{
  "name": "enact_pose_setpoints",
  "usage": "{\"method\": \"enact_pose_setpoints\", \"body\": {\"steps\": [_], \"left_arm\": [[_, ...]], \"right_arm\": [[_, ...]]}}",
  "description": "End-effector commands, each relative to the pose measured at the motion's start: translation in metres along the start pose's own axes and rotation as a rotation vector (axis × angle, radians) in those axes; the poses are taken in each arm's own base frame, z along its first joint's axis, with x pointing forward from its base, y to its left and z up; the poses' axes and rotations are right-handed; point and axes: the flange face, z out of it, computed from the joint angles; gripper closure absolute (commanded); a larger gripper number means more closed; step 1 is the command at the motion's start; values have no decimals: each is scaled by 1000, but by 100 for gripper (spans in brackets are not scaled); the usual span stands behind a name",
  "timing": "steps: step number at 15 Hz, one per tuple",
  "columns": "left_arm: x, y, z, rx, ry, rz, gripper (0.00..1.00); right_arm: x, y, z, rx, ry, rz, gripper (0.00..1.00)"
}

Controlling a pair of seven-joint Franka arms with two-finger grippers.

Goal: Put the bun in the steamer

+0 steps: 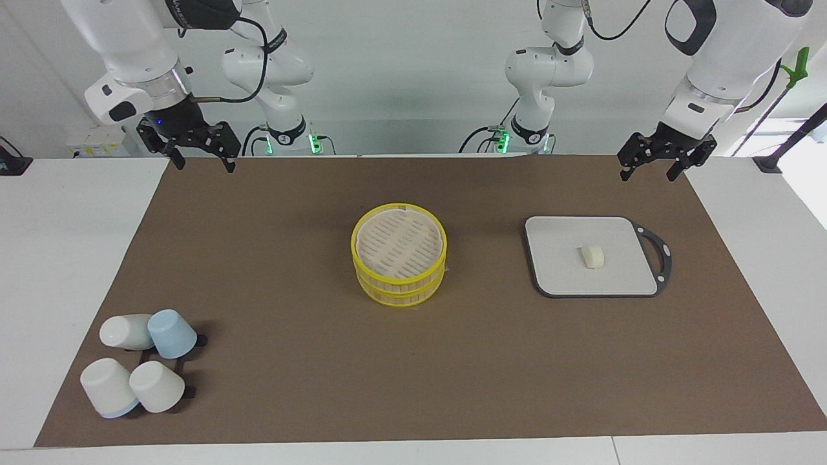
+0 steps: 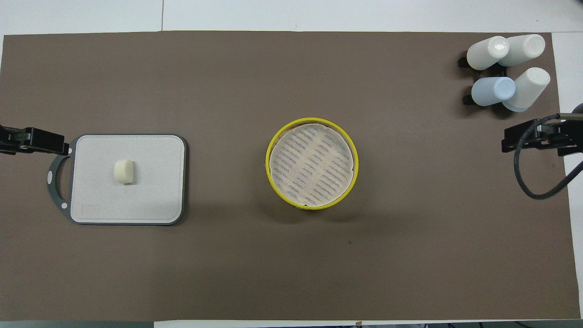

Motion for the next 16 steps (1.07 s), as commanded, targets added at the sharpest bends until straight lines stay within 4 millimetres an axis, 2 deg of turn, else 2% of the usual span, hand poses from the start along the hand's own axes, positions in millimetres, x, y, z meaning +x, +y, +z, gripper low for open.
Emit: {"method": "enact_pose_setpoints", "body": {"steps": [1, 4, 6, 7, 9, 10, 11, 12, 13, 15, 16], "left_arm": [[-3, 2, -5, 21, 14, 6, 0], [-3, 2, -5, 21, 14, 6, 0], [-4, 2, -4, 21, 13, 6, 0], [-4, 2, -4, 21, 13, 6, 0], [-3, 1, -4, 20, 13, 4, 0], [-4, 0, -2, 20, 10, 6, 0], [-7, -5, 1, 18, 10, 3, 0], [-11, -6, 15, 16, 5, 5, 0], [-17, -9, 37, 15, 17, 1, 0], [-31, -10, 96, 13, 44, -1, 0], [-35, -13, 126, 12, 41, -5, 0]], "right_arm": [[-6, 4, -1, 1, -2, -21, 0], [-1, -1, -2, 27, 41, -28, 0], [3, -14, -8, 97, 61, -31, 0], [5, -26, -3, 99, 29, -47, 0], [13, -85, 12, 76, -8, -91, 0], [23, -123, 25, 60, -48, -68, 0], [38, -151, 30, 51, -65, -45, 0], [51, -194, 36, 44, -64, -46, 0], [59, -244, 55, 35, -58, -44, 0], [61, -316, 88, 60, 3, -17, 0], [60, -343, 108, 71, 20, 0, 0]]}}
